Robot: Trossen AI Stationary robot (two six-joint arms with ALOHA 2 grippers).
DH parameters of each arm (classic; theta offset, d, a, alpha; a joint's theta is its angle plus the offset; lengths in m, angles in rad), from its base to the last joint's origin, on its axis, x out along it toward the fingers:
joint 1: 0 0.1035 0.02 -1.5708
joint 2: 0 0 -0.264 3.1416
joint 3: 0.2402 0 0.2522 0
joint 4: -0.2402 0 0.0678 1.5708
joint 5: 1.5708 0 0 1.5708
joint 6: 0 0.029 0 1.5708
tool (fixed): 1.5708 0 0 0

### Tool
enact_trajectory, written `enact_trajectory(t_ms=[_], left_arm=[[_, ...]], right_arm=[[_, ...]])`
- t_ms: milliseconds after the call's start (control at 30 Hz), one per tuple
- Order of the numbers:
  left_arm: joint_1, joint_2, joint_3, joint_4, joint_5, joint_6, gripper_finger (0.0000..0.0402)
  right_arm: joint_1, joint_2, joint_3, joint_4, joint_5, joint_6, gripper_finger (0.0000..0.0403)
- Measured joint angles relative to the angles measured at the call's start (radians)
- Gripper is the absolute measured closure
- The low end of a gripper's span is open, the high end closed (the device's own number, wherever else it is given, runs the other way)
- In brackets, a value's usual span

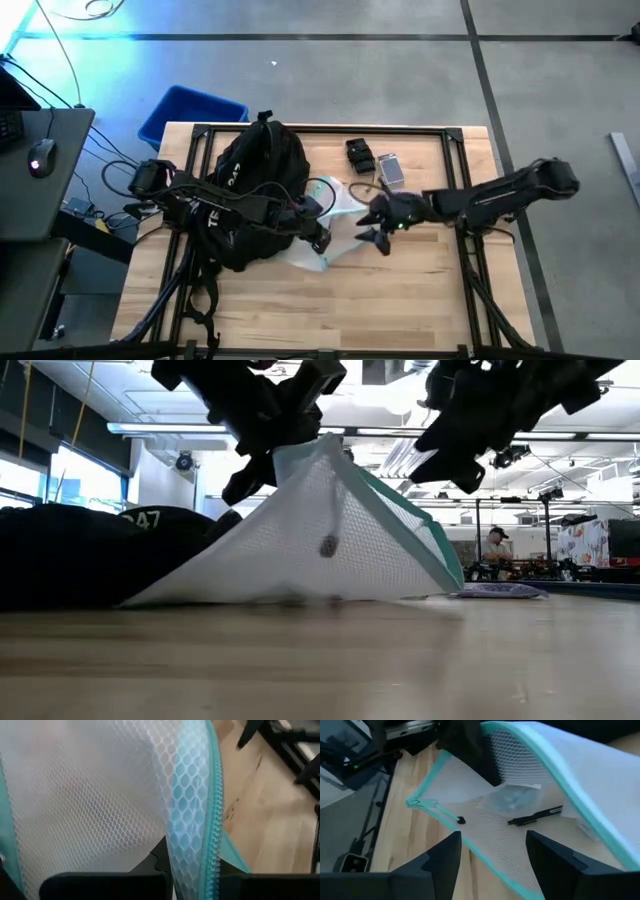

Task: Unpack backpack
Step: Remove the blue earphones from the zip bag

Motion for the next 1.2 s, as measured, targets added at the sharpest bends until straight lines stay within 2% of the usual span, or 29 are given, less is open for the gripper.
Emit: enact_trajectory(t_ms=[100, 233, 333, 500, 600, 733, 933, 1067, 1200], left_arm=[[-0.001, 0.011, -0.015, 0.013, 0.012, 0.024, 0.0402], [-0.005, 0.024, -0.066, 0.032, 0.012, 0.025, 0.0402], [-0.005, 0.023, -0.133, 0.146, 0.047, 0.024, 0.0402], [-0.009, 0.023, -0.198, 0.237, 0.118, 0.034, 0.0402], [-0.014, 0.022, -0.221, 0.223, 0.135, 0.069, 0.0401], [-0.015, 0.020, -0.226, 0.211, 0.172, 0.102, 0.0401], [-0.020, -0.015, -0.224, 0.207, 0.207, 0.155, 0.0401], [-0.021, -0.071, -0.224, 0.142, 0.189, 0.178, 0.0402], [-0.021, -0.135, -0.224, 0.034, 0.115, 0.182, 0.0402]], right_arm=[[0.031, 0.101, 0.002, 0.079, 0.062, 0.069, 0.0199], [0.049, 0.252, 0.061, 0.086, 0.130, 0.149, 0.0199], [0.060, 0.368, 0.155, 0.092, 0.167, 0.154, 0.0199], [0.055, 0.536, 0.330, -0.004, 0.277, 0.260, 0.0199], [0.041, 0.609, 0.401, -0.058, 0.278, 0.341, 0.0199], [0.026, 0.657, 0.441, -0.089, 0.280, 0.404, 0.0199], [0.020, 0.669, 0.443, -0.093, 0.356, 0.438, 0.0209], [0.014, 0.669, 0.443, -0.087, 0.360, 0.443, 0.0250], [0.003, 0.669, 0.443, -0.063, 0.360, 0.449, 0.0298]])
